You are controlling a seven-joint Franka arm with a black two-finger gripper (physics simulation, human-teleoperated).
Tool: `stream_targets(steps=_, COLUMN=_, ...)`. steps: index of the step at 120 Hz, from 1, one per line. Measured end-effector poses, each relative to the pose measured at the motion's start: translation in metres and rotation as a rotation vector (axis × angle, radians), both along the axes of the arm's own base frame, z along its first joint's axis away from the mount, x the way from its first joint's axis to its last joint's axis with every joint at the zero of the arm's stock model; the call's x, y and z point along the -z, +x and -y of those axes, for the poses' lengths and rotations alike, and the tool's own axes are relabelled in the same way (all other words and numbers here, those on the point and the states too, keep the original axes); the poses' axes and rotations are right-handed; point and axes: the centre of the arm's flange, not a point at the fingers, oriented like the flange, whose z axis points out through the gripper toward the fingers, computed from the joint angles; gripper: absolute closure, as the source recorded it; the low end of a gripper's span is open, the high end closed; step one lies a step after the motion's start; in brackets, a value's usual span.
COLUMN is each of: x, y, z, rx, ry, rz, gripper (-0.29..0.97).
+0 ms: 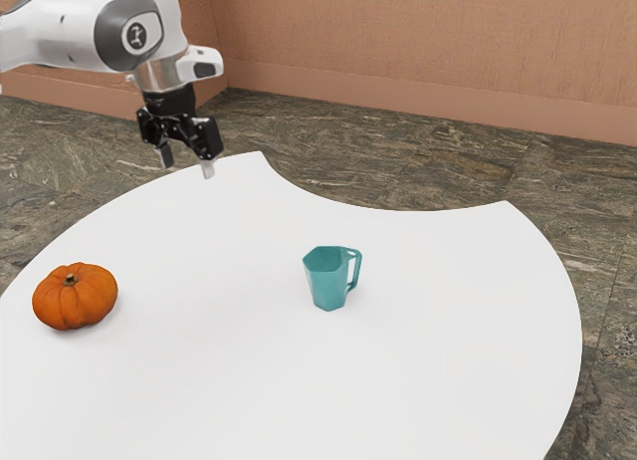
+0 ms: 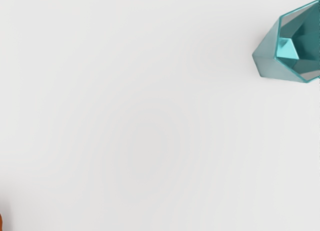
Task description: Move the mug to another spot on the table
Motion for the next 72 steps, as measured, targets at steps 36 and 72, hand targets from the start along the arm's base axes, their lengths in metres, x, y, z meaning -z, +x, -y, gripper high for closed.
stream_targets(steps=36, x=0.020, y=0.032, z=0.053, rx=0.083, ry=0.017, rz=0.004, gripper=0.02)
stream_targets(steps=72, x=0.073, y=0.100, z=0.184, rx=0.299, ry=-0.035, rz=0.019, gripper=0.02)
